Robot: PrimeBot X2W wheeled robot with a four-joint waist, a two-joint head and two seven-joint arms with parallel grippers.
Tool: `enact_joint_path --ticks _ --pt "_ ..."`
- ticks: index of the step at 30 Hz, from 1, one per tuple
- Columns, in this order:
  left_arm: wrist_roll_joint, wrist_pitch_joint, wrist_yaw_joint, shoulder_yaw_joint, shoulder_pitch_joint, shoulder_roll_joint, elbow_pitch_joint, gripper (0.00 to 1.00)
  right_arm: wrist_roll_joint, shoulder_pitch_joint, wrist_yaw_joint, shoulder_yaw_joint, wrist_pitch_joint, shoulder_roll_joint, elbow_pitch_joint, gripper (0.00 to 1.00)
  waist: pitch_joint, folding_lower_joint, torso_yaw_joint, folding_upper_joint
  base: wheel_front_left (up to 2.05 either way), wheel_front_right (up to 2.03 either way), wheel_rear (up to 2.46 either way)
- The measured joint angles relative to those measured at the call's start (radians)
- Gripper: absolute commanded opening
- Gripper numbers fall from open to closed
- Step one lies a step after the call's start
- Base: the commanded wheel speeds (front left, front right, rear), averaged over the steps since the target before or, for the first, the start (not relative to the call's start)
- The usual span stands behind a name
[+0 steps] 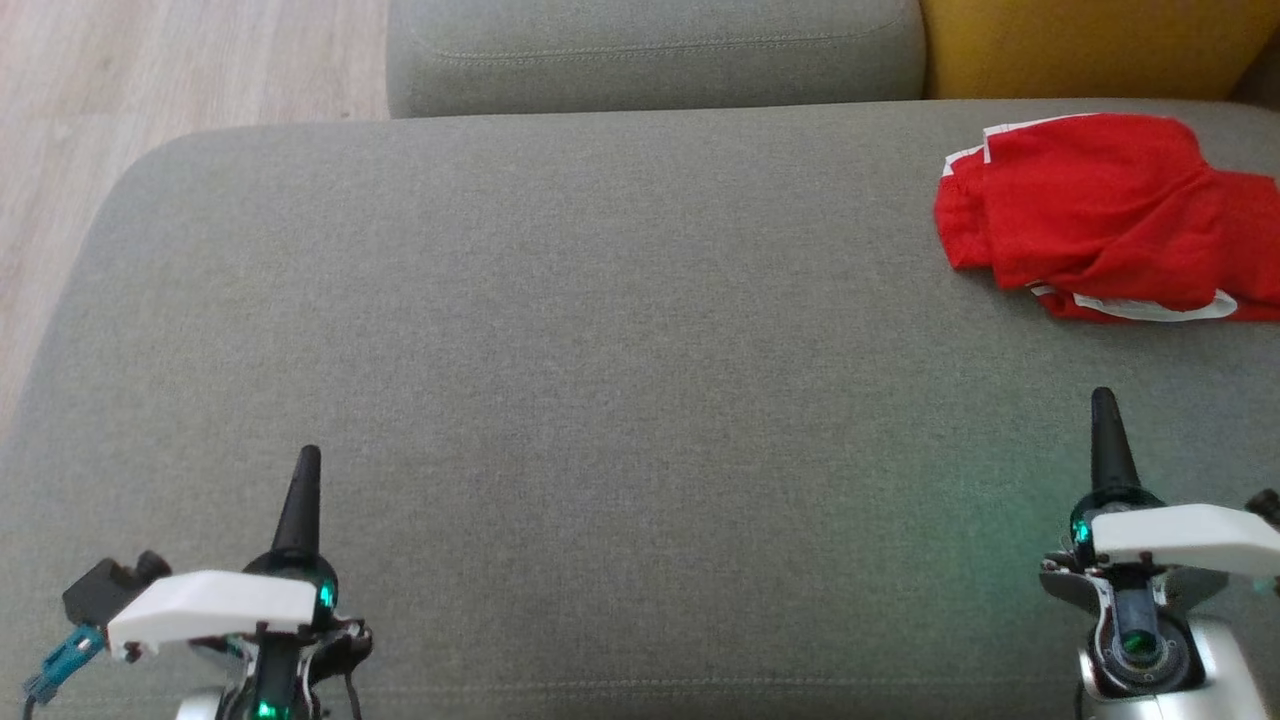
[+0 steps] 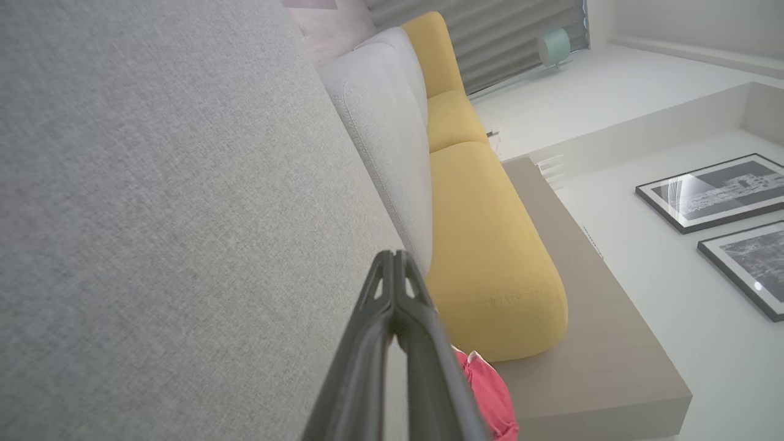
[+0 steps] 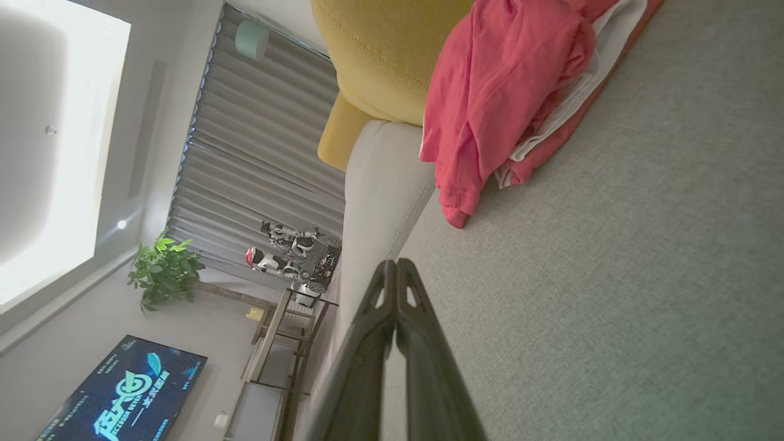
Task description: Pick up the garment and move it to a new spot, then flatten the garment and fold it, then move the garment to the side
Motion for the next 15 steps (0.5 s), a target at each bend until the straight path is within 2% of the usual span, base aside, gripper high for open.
enact_joint_path --ticks 15 --pt "-0.147 0.041 0.0 0.03 -0.006 0.0 0.008 0.0 0.175 0.015 0.0 -0.021 0.044 0.0 -0.005 0.0 -0.009 0.0 -0.012 0.0 0.0 0.0 0.0"
